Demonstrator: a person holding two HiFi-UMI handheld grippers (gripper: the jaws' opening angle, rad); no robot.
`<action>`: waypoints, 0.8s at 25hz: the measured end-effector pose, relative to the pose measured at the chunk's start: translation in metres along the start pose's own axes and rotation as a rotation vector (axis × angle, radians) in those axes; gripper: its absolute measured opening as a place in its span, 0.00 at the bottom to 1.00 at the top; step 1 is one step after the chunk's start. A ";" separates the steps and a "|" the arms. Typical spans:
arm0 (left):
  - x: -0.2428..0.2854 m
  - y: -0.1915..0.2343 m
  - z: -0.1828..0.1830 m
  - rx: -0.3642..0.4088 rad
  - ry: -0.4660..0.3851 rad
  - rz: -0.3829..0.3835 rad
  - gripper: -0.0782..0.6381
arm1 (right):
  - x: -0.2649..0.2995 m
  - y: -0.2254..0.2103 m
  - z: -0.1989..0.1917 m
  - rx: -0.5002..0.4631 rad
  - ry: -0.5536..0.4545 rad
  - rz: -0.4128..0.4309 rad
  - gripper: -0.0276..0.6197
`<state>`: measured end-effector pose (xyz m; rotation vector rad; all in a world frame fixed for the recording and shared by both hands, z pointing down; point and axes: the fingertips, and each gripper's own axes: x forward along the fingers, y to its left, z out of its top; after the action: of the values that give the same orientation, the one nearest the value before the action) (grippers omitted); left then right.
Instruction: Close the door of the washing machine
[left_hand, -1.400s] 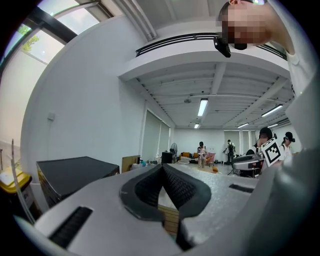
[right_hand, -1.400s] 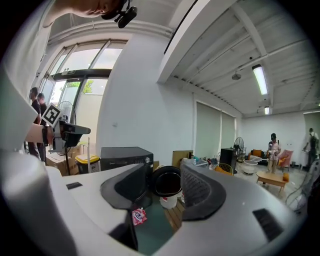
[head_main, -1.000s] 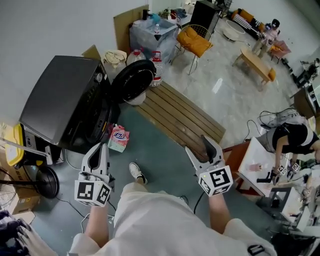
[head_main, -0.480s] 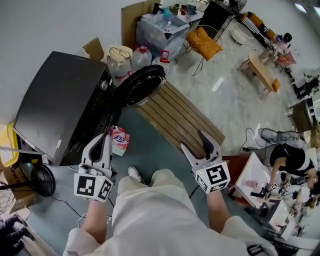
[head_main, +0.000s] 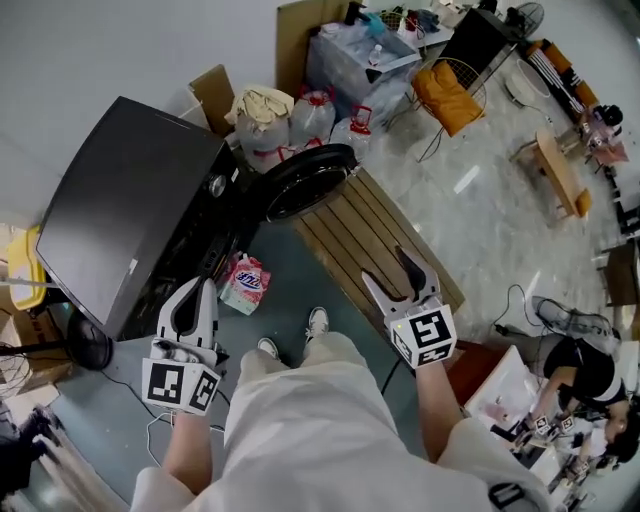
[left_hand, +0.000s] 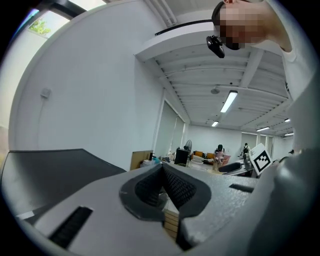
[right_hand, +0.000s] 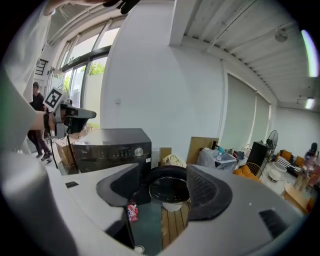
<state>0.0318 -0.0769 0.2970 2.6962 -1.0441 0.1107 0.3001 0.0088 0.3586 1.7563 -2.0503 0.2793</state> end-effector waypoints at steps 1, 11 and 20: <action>0.006 -0.001 0.000 0.002 0.009 0.010 0.12 | 0.012 -0.012 -0.005 -0.016 0.017 0.015 0.46; 0.057 0.011 -0.026 -0.031 0.060 0.145 0.12 | 0.147 -0.074 -0.041 -0.196 0.147 0.192 0.49; 0.094 0.013 -0.051 -0.048 0.092 0.179 0.12 | 0.257 -0.100 -0.086 -0.302 0.245 0.271 0.52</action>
<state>0.0933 -0.1343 0.3635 2.5252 -1.2409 0.2359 0.3856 -0.2023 0.5360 1.2059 -2.0250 0.2363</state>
